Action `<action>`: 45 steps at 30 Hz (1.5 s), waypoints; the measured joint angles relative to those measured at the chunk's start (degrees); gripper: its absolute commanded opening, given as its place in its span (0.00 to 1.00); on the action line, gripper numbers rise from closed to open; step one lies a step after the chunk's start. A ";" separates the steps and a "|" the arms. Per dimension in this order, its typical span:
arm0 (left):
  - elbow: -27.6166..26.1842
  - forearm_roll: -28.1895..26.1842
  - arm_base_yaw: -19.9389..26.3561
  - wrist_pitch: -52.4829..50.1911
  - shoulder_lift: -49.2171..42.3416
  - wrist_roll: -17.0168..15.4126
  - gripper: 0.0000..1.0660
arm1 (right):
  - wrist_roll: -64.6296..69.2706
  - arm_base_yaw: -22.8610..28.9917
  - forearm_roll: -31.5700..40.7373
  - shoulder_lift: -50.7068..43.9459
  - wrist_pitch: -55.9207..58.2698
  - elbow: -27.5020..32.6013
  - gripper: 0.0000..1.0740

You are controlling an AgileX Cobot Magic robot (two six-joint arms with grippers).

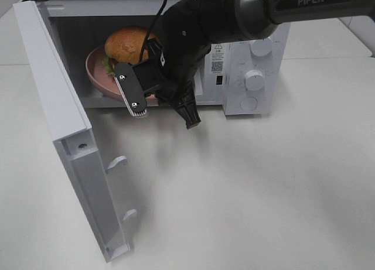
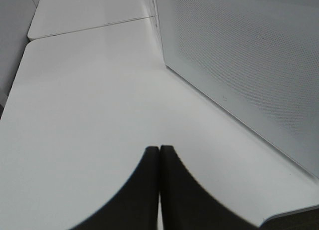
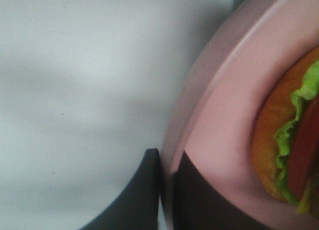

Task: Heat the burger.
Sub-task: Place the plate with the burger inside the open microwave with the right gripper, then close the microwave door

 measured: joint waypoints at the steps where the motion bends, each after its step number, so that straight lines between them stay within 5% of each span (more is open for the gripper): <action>1: 0.00 0.00 0.00 0.00 0.00 0.00 0.00 | 0.00 0.00 0.00 0.00 0.00 0.00 0.00; 13: 0.00 0.00 0.00 0.00 0.00 0.00 0.00 | 6.59 -2.18 2.01 7.28 4.64 -11.29 0.00; 27: 0.00 0.00 0.00 0.00 0.00 0.00 0.00 | 8.14 -2.58 3.27 7.62 5.96 -11.75 0.01; 45: 0.00 0.00 0.00 0.00 0.00 0.00 0.00 | 15.76 -2.58 8.02 7.05 4.87 -11.92 0.41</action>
